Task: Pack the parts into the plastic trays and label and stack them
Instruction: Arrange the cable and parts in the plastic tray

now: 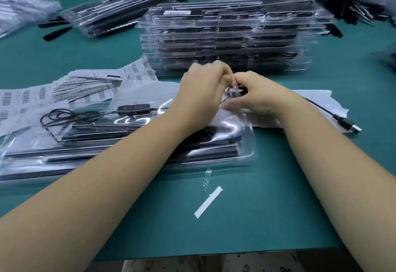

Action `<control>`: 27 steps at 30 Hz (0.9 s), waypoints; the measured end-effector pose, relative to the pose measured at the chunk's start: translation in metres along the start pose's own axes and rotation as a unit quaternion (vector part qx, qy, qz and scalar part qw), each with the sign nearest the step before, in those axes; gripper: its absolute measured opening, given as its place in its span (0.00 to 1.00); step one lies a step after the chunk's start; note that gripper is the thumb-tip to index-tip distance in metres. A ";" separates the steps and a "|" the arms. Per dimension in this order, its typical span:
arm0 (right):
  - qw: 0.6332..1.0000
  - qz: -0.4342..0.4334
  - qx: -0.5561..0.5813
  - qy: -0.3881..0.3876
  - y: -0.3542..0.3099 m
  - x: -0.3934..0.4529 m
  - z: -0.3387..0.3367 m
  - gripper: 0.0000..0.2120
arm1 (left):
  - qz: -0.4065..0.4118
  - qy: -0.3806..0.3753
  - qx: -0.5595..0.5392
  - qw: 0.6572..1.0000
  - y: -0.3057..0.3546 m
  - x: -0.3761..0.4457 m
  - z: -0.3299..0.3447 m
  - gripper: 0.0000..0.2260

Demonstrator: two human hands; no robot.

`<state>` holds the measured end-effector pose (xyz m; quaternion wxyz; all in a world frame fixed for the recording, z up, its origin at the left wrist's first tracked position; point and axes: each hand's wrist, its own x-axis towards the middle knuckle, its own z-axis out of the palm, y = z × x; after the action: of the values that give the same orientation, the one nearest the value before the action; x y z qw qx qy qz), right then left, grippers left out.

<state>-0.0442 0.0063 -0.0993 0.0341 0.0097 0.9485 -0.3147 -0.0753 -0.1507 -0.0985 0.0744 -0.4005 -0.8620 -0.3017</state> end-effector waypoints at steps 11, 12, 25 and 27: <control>0.995 -0.038 0.020 0.092 0.002 -0.009 0.004 0.12 | -0.004 -0.002 0.026 1.000 -0.002 -0.002 0.002 0.09; 0.994 -0.031 -0.018 0.100 0.003 -0.010 0.001 0.16 | -0.003 -0.004 0.015 1.000 -0.001 -0.003 0.001 0.08; 0.949 -0.035 -0.096 0.299 0.005 -0.010 -0.007 0.16 | 0.008 0.020 -0.134 0.991 0.023 -0.021 -0.012 0.16; 0.950 -0.024 -0.039 0.308 0.004 -0.014 -0.007 0.14 | -0.054 0.087 -0.086 0.991 0.011 -0.014 -0.019 0.14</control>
<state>-0.0305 0.0141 -0.0952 -0.2671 0.0821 0.9242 -0.2602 -0.0599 -0.1651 -0.0831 0.0978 -0.3305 -0.8437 -0.4116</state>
